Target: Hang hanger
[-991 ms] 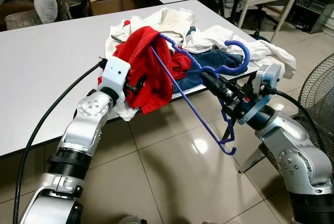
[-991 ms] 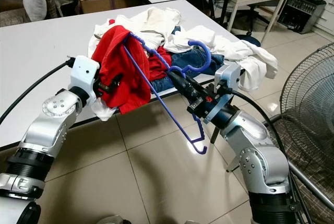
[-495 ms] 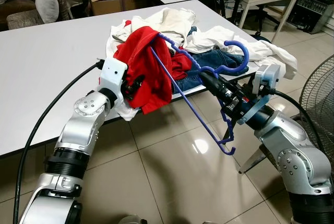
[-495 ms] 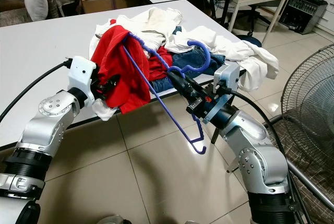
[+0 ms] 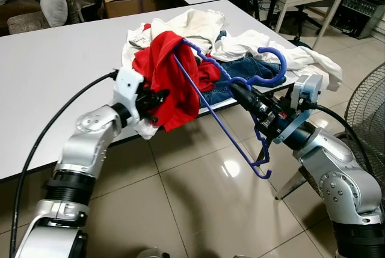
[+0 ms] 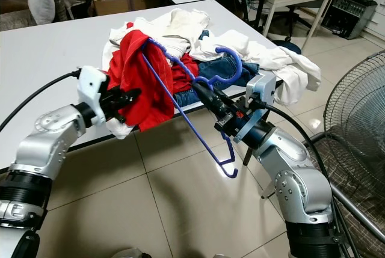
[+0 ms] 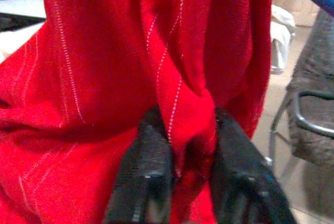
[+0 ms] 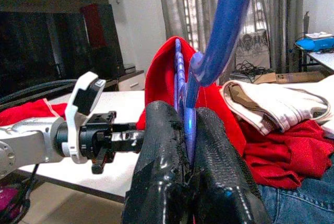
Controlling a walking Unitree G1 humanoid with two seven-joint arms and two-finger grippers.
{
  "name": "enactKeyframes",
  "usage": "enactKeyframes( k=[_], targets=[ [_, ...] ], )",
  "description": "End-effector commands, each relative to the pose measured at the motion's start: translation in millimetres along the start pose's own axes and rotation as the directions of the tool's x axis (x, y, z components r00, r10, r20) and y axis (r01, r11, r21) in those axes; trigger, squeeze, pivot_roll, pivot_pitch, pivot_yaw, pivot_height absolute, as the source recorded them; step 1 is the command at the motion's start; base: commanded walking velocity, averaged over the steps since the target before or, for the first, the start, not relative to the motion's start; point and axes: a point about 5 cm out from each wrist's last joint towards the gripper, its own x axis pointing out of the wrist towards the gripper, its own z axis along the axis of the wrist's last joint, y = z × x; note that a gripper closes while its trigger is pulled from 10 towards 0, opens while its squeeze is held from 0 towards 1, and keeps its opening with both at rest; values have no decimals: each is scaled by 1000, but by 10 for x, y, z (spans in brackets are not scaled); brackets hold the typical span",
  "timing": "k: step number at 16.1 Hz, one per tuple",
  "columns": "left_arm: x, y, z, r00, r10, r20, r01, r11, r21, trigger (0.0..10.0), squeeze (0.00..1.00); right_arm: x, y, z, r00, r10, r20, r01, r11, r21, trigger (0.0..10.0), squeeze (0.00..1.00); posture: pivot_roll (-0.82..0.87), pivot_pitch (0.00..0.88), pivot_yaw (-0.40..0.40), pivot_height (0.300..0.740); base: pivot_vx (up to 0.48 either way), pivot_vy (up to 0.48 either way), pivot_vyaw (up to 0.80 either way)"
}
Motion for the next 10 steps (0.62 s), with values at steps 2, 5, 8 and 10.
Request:
enactKeyframes(
  k=[2, 5, 8, 10],
  targets=[
    [-6, 28, 8, 999, -35, 1, 35, 998, -48, 0, 0, -15, 16, 38, 1000, 2, 15, -1, 1000, -22, 10000, 0, -91, 2, 45, 740, 0, 0, 0],
    [15, 31, 11, 996, -88, 6, 88, 991, -97, 0, 0, -7, 22, 30, 1000, 2, 18, -1, 1000, -20, 10000, 0, -91, 0, 52, 740, 0, 0, 0],
    [6, -13, 81, 971, -233, 60, 240, 953, -186, 0, 0, -12, 24, 27, 1000, -2, 21, 2, 1000, -22, 10000, 0, -92, 0, 61, 740, 0, 0, 0],
    [-3, -16, 85, 966, -253, 62, 260, 946, -193, 0, 0, -14, 23, 27, 1000, -2, 21, 3, 1000, -22, 10000, 0, -92, 0, 61, 740, 0, 0, 0]
  ],
)
